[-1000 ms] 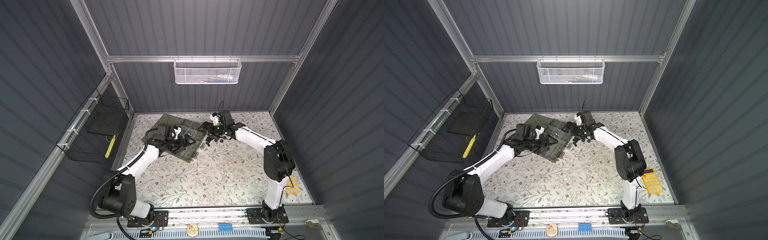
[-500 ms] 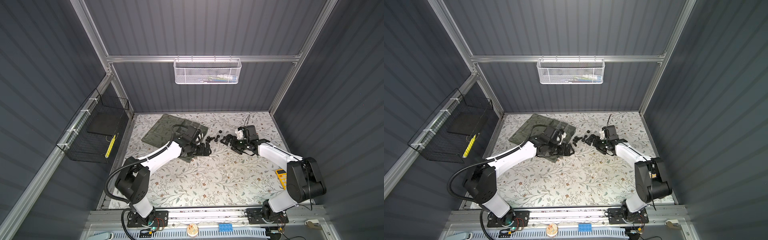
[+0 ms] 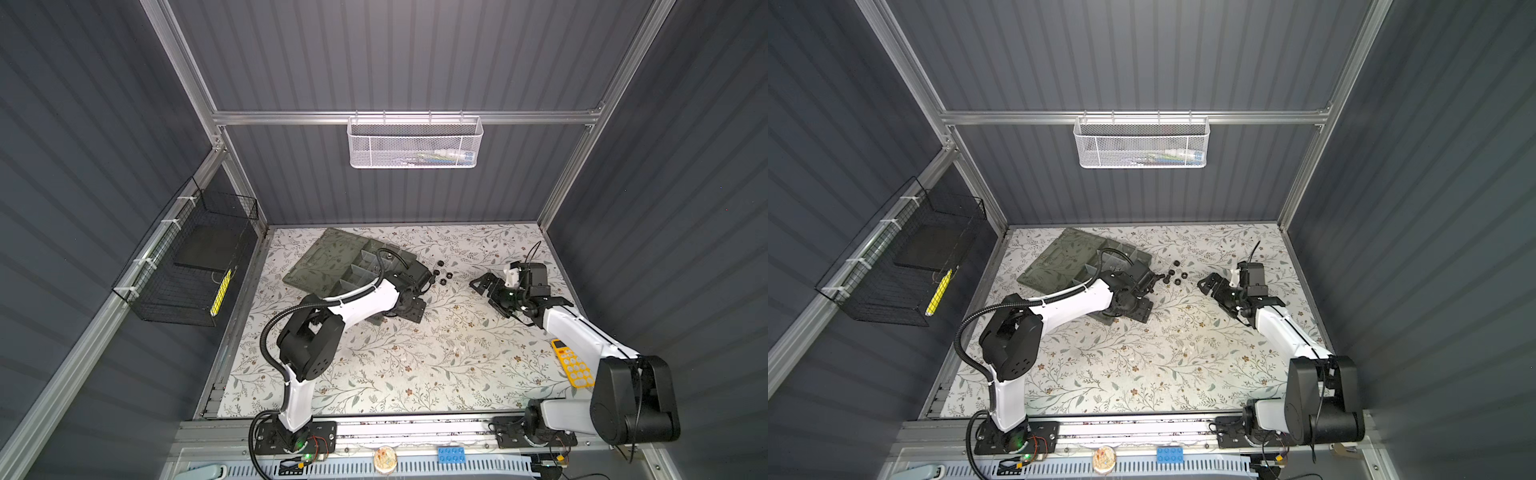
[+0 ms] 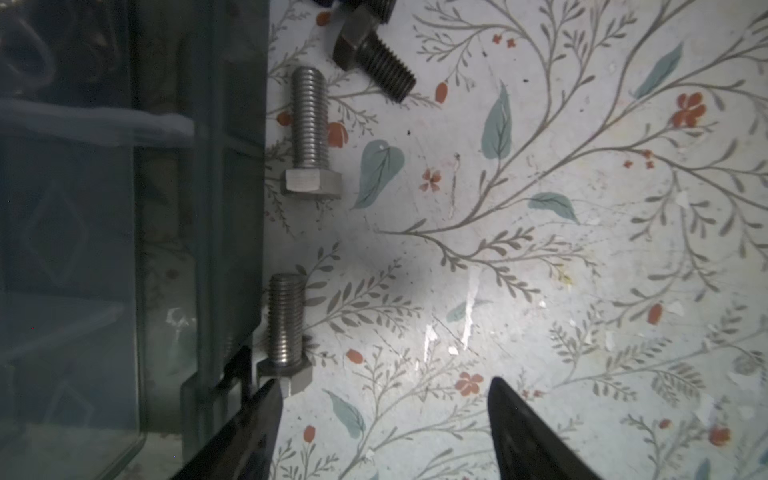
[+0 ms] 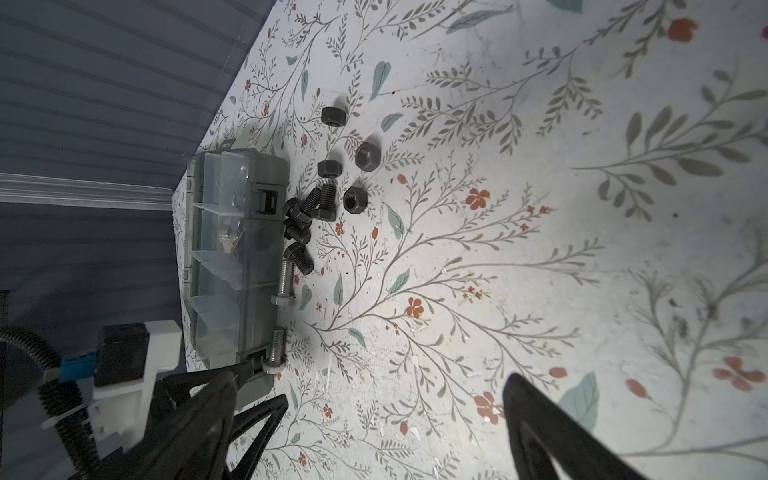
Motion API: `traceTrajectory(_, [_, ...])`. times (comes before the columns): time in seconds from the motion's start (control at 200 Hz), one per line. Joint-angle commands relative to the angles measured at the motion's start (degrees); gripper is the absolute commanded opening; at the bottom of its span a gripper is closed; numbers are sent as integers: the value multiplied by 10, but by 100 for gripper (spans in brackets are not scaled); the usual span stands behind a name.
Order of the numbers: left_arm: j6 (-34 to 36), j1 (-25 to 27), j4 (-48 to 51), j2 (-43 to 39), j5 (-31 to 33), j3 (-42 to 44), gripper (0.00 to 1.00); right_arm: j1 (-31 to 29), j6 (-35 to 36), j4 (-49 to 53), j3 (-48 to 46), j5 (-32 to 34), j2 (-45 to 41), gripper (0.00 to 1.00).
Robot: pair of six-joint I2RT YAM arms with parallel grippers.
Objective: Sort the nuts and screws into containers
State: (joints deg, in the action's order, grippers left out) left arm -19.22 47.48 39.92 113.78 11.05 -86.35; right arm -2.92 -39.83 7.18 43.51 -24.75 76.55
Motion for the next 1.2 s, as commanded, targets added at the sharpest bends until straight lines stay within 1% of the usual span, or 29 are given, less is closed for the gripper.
traceTrajectory(0.0, [26, 9, 48, 27, 61, -20, 77, 3, -8, -13, -6, -14, 2, 99])
traceTrajectory(0.185, [36, 10, 60, 57, 72, -30, 74, 3, -11, -17, -4, -14, 4, 99])
traceTrajectory(0.325, [39, 11, 60, 65, 83, -27, 73, 3, -13, -18, -5, -15, 3, 99])
traceTrajectory(0.56, [37, 13, 53, 78, 60, -19, 71, 3, -16, -23, -4, -14, 5, 99])
traceTrajectory(0.74, [28, 22, 49, 83, 39, -14, 67, 3, -17, -23, 2, -14, 8, 99])
traceTrajectory(0.851, [23, 26, 43, 81, 27, -8, 61, 3, -17, -23, 3, -13, 7, 99])
traceTrajectory(0.941, [24, 33, 45, 83, 34, -8, 58, 3, -18, -25, 3, -14, 5, 99])
traceTrajectory(1.196, [30, 33, 45, 99, 34, -19, 49, 3, -18, -20, 2, -13, -2, 99])
